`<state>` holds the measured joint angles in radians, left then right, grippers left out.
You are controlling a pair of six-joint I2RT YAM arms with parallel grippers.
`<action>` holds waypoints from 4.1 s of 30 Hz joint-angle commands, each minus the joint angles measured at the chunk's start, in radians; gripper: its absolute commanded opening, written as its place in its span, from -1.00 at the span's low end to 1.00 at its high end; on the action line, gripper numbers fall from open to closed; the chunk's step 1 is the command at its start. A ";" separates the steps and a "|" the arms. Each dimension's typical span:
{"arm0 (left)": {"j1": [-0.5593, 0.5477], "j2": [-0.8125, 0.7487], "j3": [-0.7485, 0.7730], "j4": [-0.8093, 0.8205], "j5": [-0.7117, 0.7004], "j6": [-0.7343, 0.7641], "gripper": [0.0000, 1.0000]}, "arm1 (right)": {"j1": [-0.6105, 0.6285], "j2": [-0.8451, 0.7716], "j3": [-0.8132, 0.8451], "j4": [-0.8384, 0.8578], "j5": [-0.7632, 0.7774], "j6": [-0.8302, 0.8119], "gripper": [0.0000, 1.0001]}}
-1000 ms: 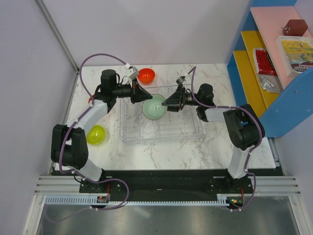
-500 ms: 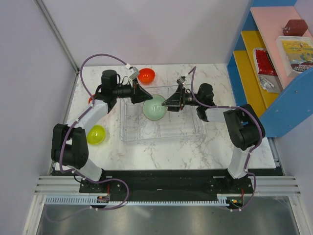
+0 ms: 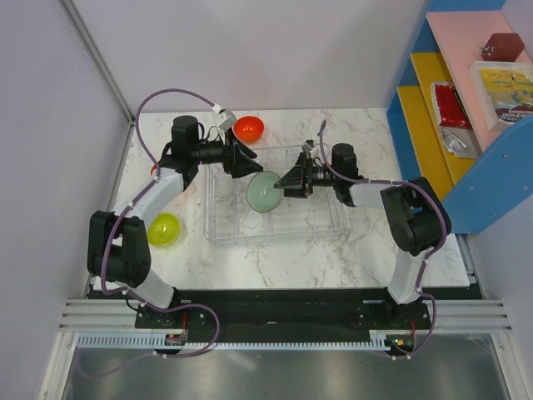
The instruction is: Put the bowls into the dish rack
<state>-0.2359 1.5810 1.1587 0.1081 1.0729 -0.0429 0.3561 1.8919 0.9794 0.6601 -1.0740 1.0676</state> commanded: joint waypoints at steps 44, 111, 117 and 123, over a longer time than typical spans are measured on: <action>0.784 -0.363 -0.212 -0.576 0.199 0.291 0.93 | 0.250 0.104 1.088 -1.435 1.059 -1.402 -1.00; 0.793 -0.357 -0.235 -0.576 0.288 0.304 0.90 | 0.557 0.386 1.121 -1.323 1.384 -1.812 -0.25; 0.796 -0.360 -0.237 -0.576 0.289 0.304 0.90 | 0.555 0.389 1.102 -1.280 1.411 -1.787 0.38; 0.797 -0.360 -0.237 -0.578 0.291 0.304 0.90 | 0.554 0.378 1.087 -1.240 1.445 -1.778 0.78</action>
<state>0.5510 1.2430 0.9260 -0.4812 1.3205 0.2260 0.9230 2.2681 2.0716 -0.6514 0.3088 -0.7223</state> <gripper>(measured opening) 0.952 0.849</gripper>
